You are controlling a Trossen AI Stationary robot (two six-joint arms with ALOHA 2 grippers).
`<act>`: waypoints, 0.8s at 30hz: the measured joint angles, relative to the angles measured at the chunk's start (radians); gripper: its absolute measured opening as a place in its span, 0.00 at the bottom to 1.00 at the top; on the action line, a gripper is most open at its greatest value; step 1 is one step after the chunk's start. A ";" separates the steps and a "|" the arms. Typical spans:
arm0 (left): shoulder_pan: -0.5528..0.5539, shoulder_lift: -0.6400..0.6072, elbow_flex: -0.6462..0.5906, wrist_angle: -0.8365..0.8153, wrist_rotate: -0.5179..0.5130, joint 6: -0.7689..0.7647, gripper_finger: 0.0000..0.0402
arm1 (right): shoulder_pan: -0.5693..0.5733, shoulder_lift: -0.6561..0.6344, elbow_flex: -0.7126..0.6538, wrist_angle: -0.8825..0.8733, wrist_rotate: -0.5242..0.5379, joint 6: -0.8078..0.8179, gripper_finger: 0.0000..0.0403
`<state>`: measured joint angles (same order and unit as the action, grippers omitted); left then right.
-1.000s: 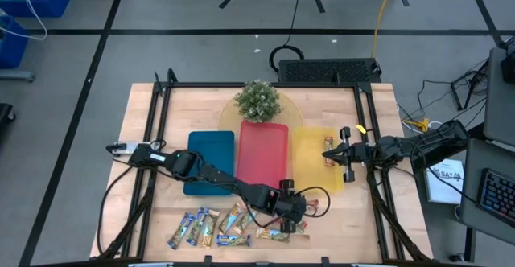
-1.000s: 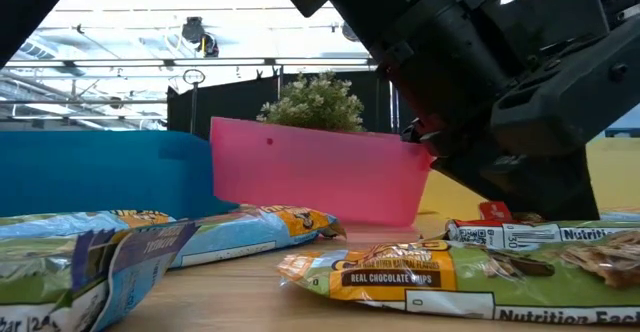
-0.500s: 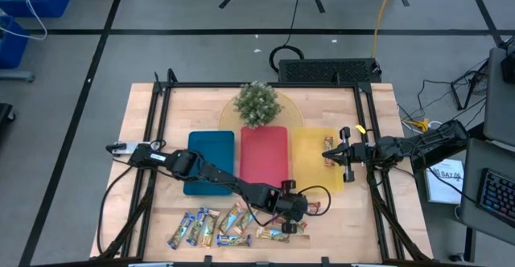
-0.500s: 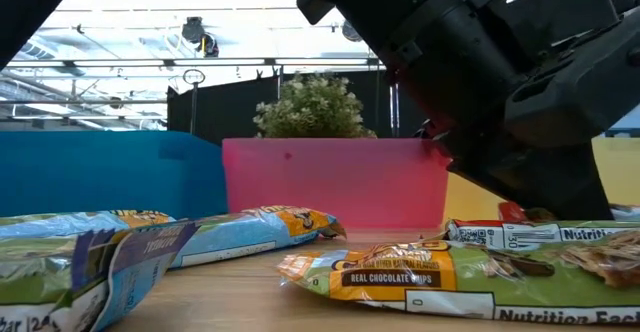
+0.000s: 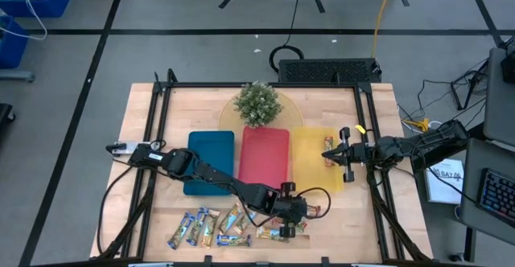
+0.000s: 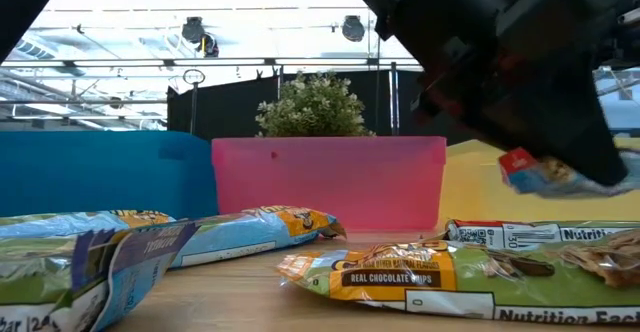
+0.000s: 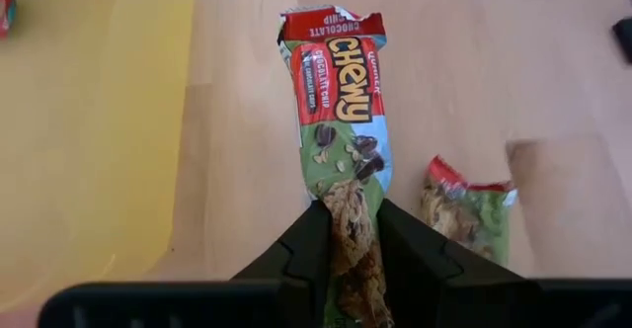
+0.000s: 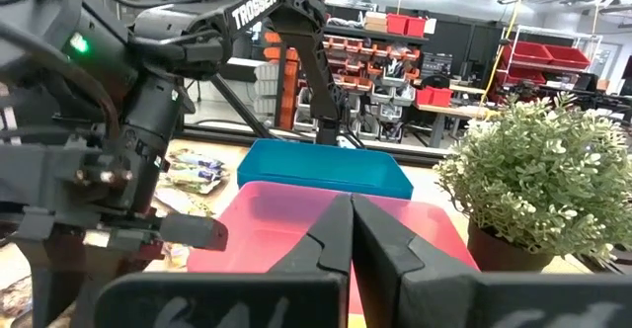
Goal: Pick and place Granola Bars by type
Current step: Put the top red granola bar into the yellow bin
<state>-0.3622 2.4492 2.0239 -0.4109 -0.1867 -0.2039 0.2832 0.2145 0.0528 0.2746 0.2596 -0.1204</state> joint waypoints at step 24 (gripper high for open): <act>0.004 -0.064 0.009 0.204 0.444 0.175 0.20 | 0.000 0.000 0.000 -0.002 0.000 0.003 0.00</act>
<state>-0.3580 2.3852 2.0327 -0.2072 0.2575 -0.0292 0.2832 0.2146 0.0528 0.2727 0.2596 -0.1171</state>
